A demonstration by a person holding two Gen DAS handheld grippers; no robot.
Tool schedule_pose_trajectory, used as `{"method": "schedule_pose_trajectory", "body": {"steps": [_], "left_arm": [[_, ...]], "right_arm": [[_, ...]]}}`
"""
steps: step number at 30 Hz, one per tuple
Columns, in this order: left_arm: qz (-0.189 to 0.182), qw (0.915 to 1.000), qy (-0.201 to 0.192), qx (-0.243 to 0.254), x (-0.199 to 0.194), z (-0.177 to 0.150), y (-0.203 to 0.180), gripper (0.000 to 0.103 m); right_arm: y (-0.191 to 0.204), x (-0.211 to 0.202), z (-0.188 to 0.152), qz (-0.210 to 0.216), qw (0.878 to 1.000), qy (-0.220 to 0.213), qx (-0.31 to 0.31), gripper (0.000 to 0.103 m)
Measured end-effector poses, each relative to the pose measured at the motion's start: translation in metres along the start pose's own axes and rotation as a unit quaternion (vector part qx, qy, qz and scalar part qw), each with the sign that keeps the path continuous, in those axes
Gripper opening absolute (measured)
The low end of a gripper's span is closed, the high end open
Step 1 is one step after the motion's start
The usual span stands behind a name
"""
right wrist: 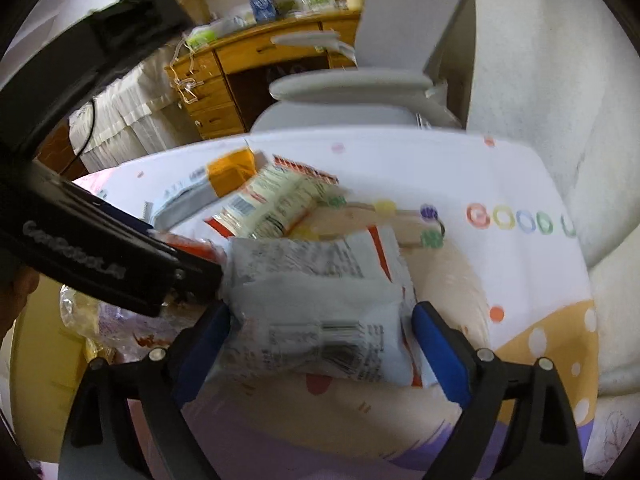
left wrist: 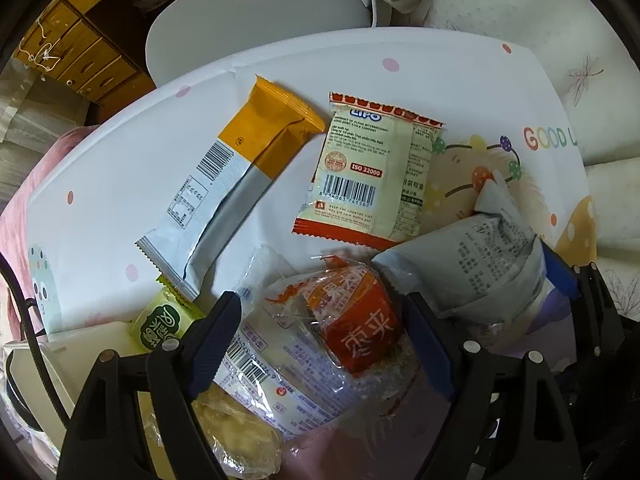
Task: Organize snacks
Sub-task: 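Grasp the red-label clear bag with the left gripper while the right grasps the white bag, then carry both bags over the white tray and open both grippers inside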
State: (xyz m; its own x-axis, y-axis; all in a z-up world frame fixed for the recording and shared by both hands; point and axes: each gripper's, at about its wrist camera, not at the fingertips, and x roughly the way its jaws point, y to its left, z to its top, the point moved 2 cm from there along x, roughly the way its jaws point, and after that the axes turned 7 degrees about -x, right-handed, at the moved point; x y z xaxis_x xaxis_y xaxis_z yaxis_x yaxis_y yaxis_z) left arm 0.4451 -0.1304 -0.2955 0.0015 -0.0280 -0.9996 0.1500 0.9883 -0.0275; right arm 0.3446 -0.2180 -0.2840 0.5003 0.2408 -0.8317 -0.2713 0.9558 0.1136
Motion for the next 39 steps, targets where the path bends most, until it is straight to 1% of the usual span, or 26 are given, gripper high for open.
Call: {"method": "schedule_pose_trajectory", "body": {"steps": [4, 12, 14, 16, 21, 26, 33, 35, 37, 39], "left_arm": [[-0.005, 1.0000, -0.005, 0.005, 0.002, 0.002, -0.002, 0.076], [-0.020, 0.9997, -0.014, -0.001, 0.006, -0.003, -0.005, 0.059], [-0.030, 0.9994, -0.019, -0.006, 0.004, -0.004, -0.003, 0.042], [-0.035, 0.9991, -0.020, -0.014, 0.003, -0.005, -0.001, 0.040], [-0.041, 0.9987, -0.025, -0.019, 0.000, -0.010, 0.002, 0.040], [-0.048, 0.9982, -0.032, -0.015, -0.011, -0.022, 0.003, 0.039], [-0.064, 0.9971, -0.037, -0.013, -0.036, -0.046, 0.001, 0.037], [-0.072, 0.9966, -0.037, -0.013, -0.047, -0.057, -0.006, 0.031], [-0.083, 0.9957, -0.039, -0.014, -0.059, -0.068, -0.008, 0.030], [-0.086, 0.9952, -0.046, -0.009, -0.071, -0.077, -0.010, 0.030]], "right_arm": [[-0.002, -0.002, -0.002, 0.000, 1.000, 0.005, 0.001, 0.087], [-0.003, -0.008, -0.006, -0.009, 1.000, 0.004, -0.001, 0.084], [-0.003, -0.012, -0.009, -0.013, 1.000, 0.007, -0.001, 0.084], [-0.003, -0.014, -0.011, -0.016, 1.000, 0.011, 0.003, 0.084], [-0.002, -0.022, -0.020, -0.013, 1.000, 0.022, 0.015, 0.084], [0.003, -0.029, -0.031, -0.007, 0.999, 0.035, 0.029, 0.084], [0.021, -0.046, -0.049, 0.015, 0.997, 0.054, 0.049, 0.084], [0.029, -0.052, -0.054, 0.021, 0.997, 0.058, 0.045, 0.083], [0.036, -0.058, -0.057, 0.021, 0.997, 0.063, 0.036, 0.083], [0.043, -0.066, -0.060, 0.023, 0.997, 0.065, 0.031, 0.083]]}}
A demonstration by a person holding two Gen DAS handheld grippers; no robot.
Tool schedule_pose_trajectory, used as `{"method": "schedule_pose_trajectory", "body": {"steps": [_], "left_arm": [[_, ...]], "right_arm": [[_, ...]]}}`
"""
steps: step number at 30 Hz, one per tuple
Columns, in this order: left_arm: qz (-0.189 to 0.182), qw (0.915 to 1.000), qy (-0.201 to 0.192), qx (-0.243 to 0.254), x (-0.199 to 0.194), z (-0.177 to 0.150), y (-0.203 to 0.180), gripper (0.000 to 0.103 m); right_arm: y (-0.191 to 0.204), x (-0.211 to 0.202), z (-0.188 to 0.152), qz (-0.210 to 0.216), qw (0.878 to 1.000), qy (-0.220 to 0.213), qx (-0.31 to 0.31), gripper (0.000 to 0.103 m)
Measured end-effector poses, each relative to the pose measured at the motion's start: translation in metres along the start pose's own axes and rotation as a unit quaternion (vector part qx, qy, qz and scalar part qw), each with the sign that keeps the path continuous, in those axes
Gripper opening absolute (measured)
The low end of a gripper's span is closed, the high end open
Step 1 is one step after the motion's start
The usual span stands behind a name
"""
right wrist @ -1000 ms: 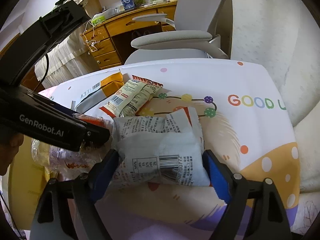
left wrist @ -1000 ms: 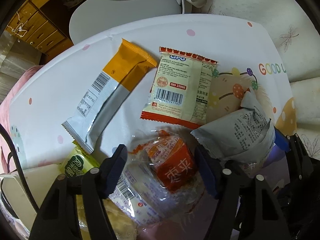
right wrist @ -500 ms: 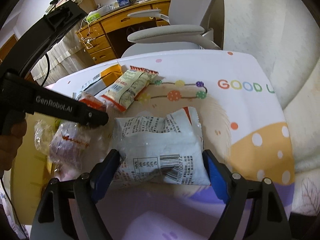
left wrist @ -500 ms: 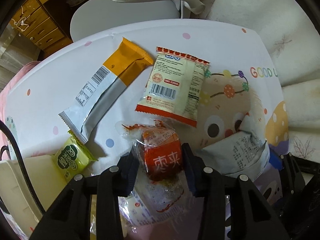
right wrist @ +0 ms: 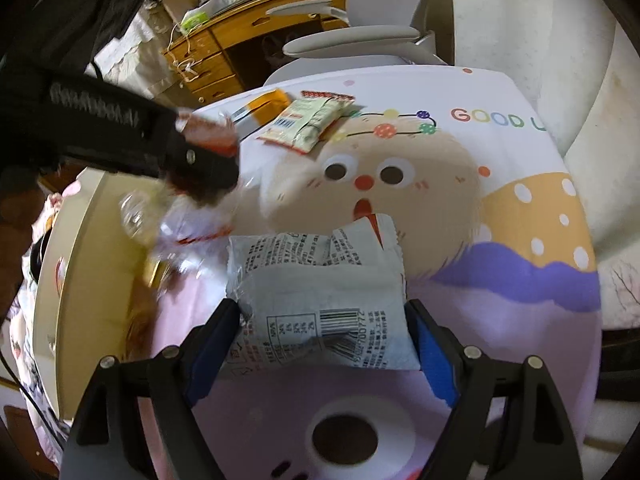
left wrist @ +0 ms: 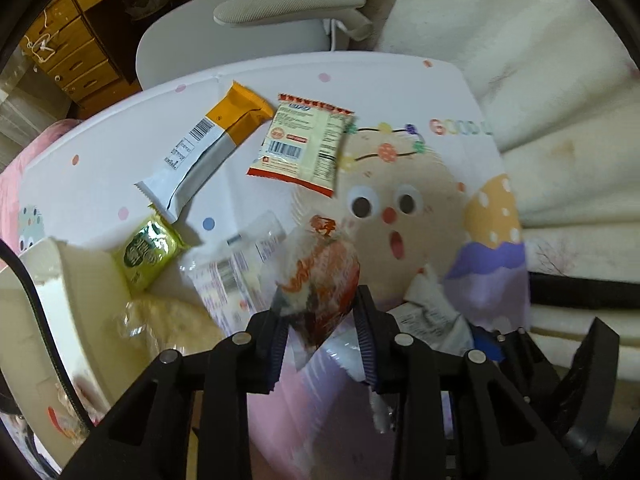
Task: Organize snacks
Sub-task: 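Carry both bags over the white tray and open both grippers inside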
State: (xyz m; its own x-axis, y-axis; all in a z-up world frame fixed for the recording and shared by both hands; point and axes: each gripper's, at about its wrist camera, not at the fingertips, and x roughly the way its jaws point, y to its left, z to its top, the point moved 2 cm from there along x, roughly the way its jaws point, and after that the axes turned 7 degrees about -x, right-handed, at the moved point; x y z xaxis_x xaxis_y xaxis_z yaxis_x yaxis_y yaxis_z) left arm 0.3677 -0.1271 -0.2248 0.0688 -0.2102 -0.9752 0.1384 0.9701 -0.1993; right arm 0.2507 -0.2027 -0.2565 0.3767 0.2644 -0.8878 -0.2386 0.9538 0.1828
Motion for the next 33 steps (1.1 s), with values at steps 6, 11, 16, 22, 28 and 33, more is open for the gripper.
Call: {"method": "schedule_pose_trajectory", "body": {"steps": [6, 11, 16, 22, 28, 33], "left_arm": [[-0.011, 0.9998, -0.015, 0.006, -0.036, -0.022, -0.002, 0.029], [-0.019, 0.9993, -0.033, 0.003, -0.071, -0.047, 0.005, 0.029], [-0.029, 0.9984, -0.049, 0.005, -0.106, -0.075, 0.017, 0.029], [-0.036, 0.9970, -0.067, 0.009, -0.141, -0.109, 0.036, 0.029], [-0.040, 0.9954, -0.087, 0.005, -0.173, -0.142, 0.069, 0.029], [-0.040, 0.9944, -0.098, -0.004, -0.192, -0.166, 0.101, 0.029]], "right_arm": [[0.023, -0.026, -0.011, 0.006, 1.000, 0.001, -0.011, 0.083], [0.045, -0.049, -0.018, 0.014, 1.000, -0.004, -0.019, 0.083], [0.071, -0.075, -0.026, 0.013, 0.999, -0.015, -0.034, 0.083], [0.101, -0.100, -0.029, 0.004, 0.999, -0.037, -0.039, 0.083], [0.133, -0.117, -0.035, -0.003, 0.998, -0.056, -0.039, 0.083], [0.159, -0.129, -0.041, -0.007, 0.997, -0.073, -0.040, 0.083]]}}
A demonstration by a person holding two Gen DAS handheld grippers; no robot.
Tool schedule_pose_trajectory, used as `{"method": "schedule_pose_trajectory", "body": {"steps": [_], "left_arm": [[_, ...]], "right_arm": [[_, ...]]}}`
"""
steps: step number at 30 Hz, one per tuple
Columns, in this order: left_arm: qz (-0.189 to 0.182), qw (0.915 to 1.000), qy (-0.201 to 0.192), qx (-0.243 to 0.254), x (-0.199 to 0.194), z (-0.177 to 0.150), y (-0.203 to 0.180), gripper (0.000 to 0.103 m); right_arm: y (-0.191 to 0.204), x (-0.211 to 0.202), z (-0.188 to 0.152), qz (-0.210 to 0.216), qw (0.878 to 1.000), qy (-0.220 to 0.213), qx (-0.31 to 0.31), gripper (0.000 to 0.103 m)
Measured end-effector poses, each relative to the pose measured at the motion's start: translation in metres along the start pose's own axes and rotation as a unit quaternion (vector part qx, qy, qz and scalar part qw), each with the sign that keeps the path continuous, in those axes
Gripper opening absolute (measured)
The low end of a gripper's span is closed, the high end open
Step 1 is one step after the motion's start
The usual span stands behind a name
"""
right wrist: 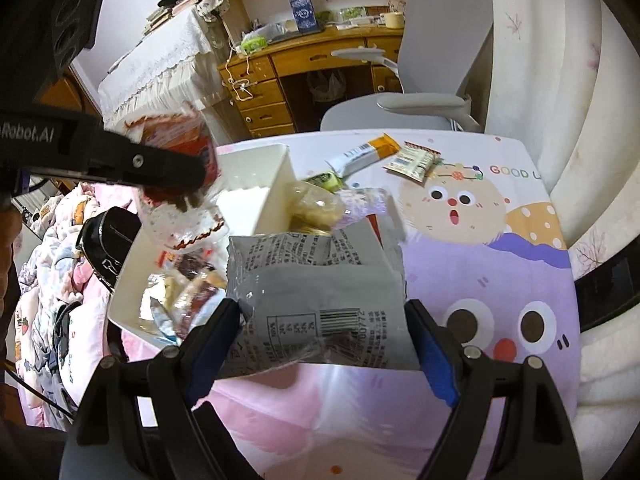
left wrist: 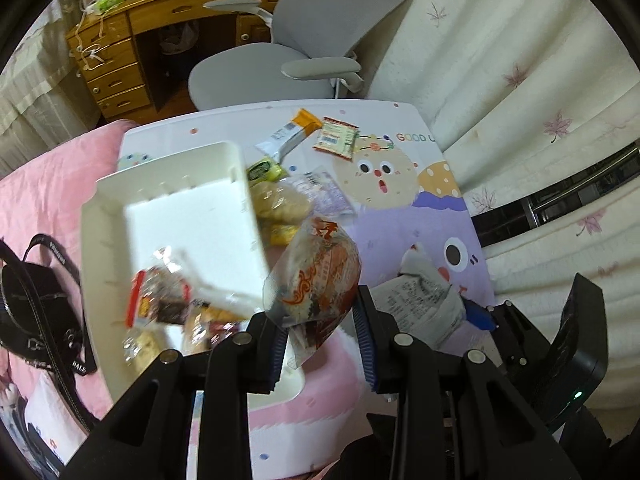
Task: Organize snacks
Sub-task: 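Carry both bags over the white tray and open both grippers inside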
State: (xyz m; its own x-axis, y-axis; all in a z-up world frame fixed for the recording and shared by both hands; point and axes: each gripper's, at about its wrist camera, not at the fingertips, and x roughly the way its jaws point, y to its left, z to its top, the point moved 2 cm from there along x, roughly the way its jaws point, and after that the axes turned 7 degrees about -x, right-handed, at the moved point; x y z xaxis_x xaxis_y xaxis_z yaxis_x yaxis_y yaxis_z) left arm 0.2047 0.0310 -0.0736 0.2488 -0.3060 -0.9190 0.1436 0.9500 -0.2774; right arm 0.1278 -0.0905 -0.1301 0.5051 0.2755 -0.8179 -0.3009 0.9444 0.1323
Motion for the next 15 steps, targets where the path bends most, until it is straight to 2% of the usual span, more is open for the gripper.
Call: {"method": "schedule_pose_trajectory", "body": {"steps": [8, 15], "left_arm": [[0.005, 0.9997, -0.016, -0.019, -0.032, -0.038, 0.059, 0.030], [0.002, 0.9986, -0.027, -0.045, -0.043, -0.067, 0.111, 0.030]], "right_arm": [[0.048, -0.013, -0.002, 0.006, 1.000, -0.027, 0.006, 0.083], [0.085, -0.015, -0.005, 0.012, 0.999, -0.039, 0.010, 0.084]]}}
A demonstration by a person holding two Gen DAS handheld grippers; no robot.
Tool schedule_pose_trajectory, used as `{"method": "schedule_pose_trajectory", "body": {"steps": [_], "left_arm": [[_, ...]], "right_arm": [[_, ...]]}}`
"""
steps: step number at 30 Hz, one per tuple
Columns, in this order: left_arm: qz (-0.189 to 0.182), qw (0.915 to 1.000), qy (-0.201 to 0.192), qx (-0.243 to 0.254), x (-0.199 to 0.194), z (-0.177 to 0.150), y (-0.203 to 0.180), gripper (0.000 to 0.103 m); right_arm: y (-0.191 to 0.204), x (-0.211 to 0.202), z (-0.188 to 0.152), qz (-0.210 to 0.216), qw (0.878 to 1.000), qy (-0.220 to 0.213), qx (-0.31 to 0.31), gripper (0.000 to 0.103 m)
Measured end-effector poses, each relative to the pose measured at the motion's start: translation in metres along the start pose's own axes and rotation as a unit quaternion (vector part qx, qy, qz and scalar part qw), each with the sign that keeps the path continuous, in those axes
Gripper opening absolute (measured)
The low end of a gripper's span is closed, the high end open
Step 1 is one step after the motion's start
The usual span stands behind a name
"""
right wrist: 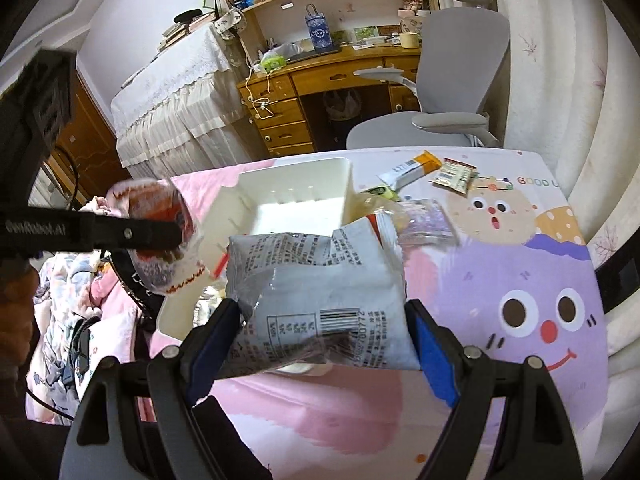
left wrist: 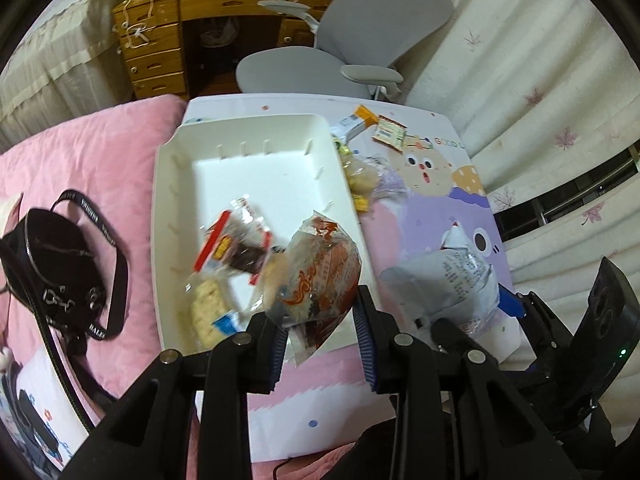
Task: Organize snacks
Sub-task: 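Carry both bags over the white tray and open both grippers inside, then withdraw both grippers from the tray toward the remaining snacks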
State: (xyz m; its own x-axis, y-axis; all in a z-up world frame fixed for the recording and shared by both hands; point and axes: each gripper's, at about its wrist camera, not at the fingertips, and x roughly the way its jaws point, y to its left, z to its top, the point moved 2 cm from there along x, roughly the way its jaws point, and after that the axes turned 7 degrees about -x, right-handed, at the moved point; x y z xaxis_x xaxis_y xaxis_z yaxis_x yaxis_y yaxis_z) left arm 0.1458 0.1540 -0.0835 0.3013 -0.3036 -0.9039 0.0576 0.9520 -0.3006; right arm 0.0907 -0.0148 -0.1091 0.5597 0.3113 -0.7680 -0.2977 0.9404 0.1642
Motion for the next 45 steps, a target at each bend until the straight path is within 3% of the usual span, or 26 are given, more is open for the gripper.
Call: {"method": "schedule_pose_trajectory", "body": {"steps": [10, 18, 22, 25, 28, 36, 45], "left_arm": [[-0.006, 0.9997, -0.012, -0.019, -0.008, -0.016, 0.055, 0.030], [-0.007, 0.9998, -0.011, -0.016, -0.005, -0.016, 0.074, 0.031], [-0.014, 0.9994, -0.025, -0.020, -0.004, -0.014, 0.078, 0.060], [-0.009, 0.9994, -0.027, -0.019, -0.002, -0.013, 0.082, 0.063], [-0.010, 0.9994, -0.022, -0.025, 0.002, -0.012, 0.083, 0.069], [-0.009, 0.9995, -0.012, -0.030, 0.017, -0.020, 0.076, 0.070], [0.006, 0.9997, 0.000, -0.026, 0.032, -0.035, 0.038, 0.070]], "right_arm": [[0.042, 0.015, 0.002, 0.008, 1.000, -0.002, 0.002, 0.084], [0.060, 0.031, 0.010, 0.005, 1.000, -0.004, 0.006, 0.084], [0.060, 0.049, 0.009, 0.006, 0.999, 0.027, 0.024, 0.087], [0.057, 0.062, 0.002, -0.011, 0.997, 0.056, 0.042, 0.089], [0.056, 0.066, -0.005, -0.009, 0.996, 0.069, 0.055, 0.090], [0.045, 0.063, -0.021, -0.021, 0.993, 0.082, 0.083, 0.090], [0.006, 0.050, -0.045, -0.018, 0.987, 0.091, 0.133, 0.090]]}}
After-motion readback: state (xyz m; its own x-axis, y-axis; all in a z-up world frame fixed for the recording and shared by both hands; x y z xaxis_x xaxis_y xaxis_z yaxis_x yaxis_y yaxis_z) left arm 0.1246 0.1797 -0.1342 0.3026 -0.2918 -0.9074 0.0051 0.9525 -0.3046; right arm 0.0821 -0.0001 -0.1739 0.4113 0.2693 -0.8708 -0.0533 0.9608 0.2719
